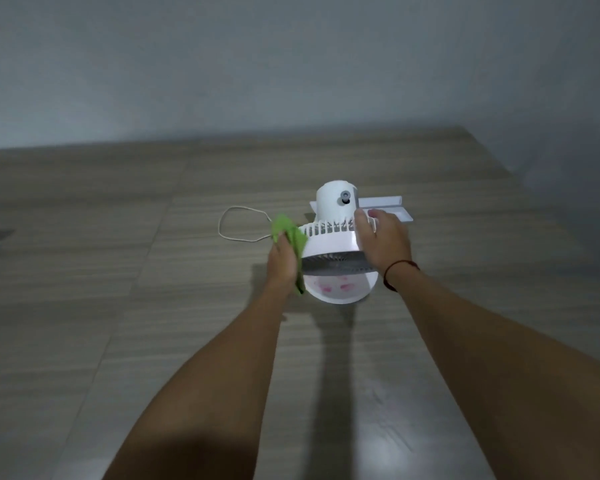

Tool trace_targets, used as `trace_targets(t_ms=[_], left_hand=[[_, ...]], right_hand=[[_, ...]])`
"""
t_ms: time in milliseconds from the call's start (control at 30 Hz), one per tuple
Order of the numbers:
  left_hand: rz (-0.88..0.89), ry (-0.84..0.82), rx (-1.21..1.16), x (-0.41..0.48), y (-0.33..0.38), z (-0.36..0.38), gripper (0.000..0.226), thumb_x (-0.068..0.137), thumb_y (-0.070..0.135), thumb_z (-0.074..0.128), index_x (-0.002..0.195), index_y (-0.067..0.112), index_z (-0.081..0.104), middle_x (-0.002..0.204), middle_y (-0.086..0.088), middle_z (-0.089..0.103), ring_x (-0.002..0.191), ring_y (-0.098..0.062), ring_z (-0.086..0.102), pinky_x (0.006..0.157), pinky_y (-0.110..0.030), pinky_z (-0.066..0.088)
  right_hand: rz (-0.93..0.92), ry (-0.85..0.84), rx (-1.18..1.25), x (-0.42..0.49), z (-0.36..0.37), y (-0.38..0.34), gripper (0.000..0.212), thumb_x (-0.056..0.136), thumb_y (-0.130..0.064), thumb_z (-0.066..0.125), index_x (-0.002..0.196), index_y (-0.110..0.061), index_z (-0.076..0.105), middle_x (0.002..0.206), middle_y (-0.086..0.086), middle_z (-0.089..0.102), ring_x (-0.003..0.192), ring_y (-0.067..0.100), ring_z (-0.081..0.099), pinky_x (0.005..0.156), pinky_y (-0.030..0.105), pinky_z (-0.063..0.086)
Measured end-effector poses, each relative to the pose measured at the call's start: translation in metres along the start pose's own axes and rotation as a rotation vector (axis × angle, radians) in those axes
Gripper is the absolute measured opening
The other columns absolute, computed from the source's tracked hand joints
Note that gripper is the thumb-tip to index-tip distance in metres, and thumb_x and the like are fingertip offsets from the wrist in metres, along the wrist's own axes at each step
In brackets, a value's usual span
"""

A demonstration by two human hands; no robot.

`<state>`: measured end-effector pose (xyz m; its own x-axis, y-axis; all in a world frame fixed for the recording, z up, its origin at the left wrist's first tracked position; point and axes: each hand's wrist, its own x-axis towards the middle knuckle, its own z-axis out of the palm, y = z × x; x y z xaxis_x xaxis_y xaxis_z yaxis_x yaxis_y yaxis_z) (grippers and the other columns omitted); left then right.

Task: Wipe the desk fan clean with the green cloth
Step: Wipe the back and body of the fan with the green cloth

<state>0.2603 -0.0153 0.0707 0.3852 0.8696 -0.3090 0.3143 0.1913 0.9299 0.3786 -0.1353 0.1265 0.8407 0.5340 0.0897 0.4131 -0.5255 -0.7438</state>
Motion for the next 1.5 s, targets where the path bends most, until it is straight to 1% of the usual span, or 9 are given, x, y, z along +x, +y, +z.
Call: trace_targets(t_ms=[133,400,633,867,967,1100,1200,1333,1500], left_hand=[[-0.276,-0.158,-0.357,0.024,-0.030,0.003,0.051,0.086,0.061,0.044,0.081,0.021,0.076,0.085,-0.008,0.068,0.073,-0.024,0.062,0.071,-0.034,0.051],[-0.212,0.009,-0.212,0.009,-0.024,0.007,0.067,0.082,0.068,0.032,0.112,0.021,0.068,0.123,-0.016,0.065,0.114,-0.035,0.061,0.102,-0.051,0.047],[0.551,0.169,0.157,-0.077,0.027,0.024,0.050,0.098,0.039,0.028,0.134,0.010,0.049,0.133,-0.014,0.056,0.125,-0.029,0.050,0.108,-0.037,0.037],[0.804,0.033,0.600,-0.118,0.057,0.090,0.051,0.100,0.032,0.029,0.146,0.010,0.036,0.157,-0.006,0.031,0.149,-0.017,0.017,0.124,-0.039,0.008],[0.693,-0.031,0.365,-0.119,0.064,0.085,0.056,0.096,0.029,0.023,0.148,0.010,0.030,0.159,-0.005,0.026,0.149,-0.014,0.016,0.124,-0.035,0.009],[0.569,0.167,0.096,-0.109,0.074,0.056,0.050,0.096,0.020,0.029,0.143,0.004,0.040,0.153,-0.009,0.038,0.145,-0.015,0.029,0.114,-0.014,0.016],[0.492,0.207,0.250,-0.085,0.068,0.029,0.044,0.099,0.009,0.035,0.142,-0.001,0.040,0.153,-0.016,0.036,0.146,-0.022,0.028,0.117,-0.022,0.017],[0.332,0.076,0.336,-0.061,0.054,0.014,0.051,0.097,0.030,0.039,0.131,-0.005,0.051,0.144,-0.024,0.047,0.139,-0.033,0.039,0.117,-0.042,0.029],[0.339,0.098,0.313,-0.050,0.041,0.020,0.032,0.098,0.032,0.032,0.081,0.010,0.048,0.083,-0.010,0.057,0.081,-0.029,0.053,0.076,-0.035,0.041]], right_hand=[[-0.033,0.007,0.012,0.005,-0.002,0.007,0.055,0.092,-0.049,0.039,0.124,-0.010,0.060,0.126,0.010,0.063,0.117,0.026,0.056,0.101,0.045,0.046],[-0.005,0.000,0.037,0.011,-0.007,0.009,0.062,0.087,-0.054,0.034,0.119,-0.010,0.063,0.119,0.011,0.066,0.111,0.028,0.059,0.095,0.043,0.050],[0.089,-0.120,0.090,0.010,-0.011,-0.002,0.055,0.090,-0.053,0.022,0.087,-0.016,0.063,0.106,0.011,0.068,0.102,0.031,0.058,0.089,0.041,0.046],[0.395,-0.498,0.927,0.020,-0.059,0.005,0.080,0.078,-0.081,0.029,0.098,-0.018,0.073,0.092,0.003,0.077,0.093,0.019,0.070,0.084,0.032,0.052],[0.318,-0.582,0.819,0.018,-0.068,0.017,0.074,0.072,-0.075,0.050,0.111,-0.016,0.072,0.111,0.006,0.074,0.105,0.023,0.068,0.092,0.038,0.052],[0.228,-0.252,0.688,0.014,-0.055,0.030,0.024,0.087,-0.032,0.062,0.090,-0.009,0.069,0.093,0.005,0.070,0.085,0.019,0.063,0.081,0.030,0.052],[0.207,-0.001,0.574,0.012,-0.044,0.025,0.031,0.092,-0.027,0.054,0.094,0.002,0.066,0.085,0.011,0.059,0.081,0.020,0.054,0.076,0.032,0.046],[0.014,0.121,0.151,-0.004,-0.027,0.011,0.057,0.090,-0.048,0.047,0.137,-0.015,0.048,0.151,0.011,0.037,0.140,0.028,0.035,0.117,0.044,0.026],[-0.381,0.033,-0.232,-0.018,-0.003,0.008,0.062,0.087,-0.059,0.037,0.143,-0.033,0.040,0.159,0.001,0.028,0.149,0.027,0.019,0.117,0.054,0.010]])
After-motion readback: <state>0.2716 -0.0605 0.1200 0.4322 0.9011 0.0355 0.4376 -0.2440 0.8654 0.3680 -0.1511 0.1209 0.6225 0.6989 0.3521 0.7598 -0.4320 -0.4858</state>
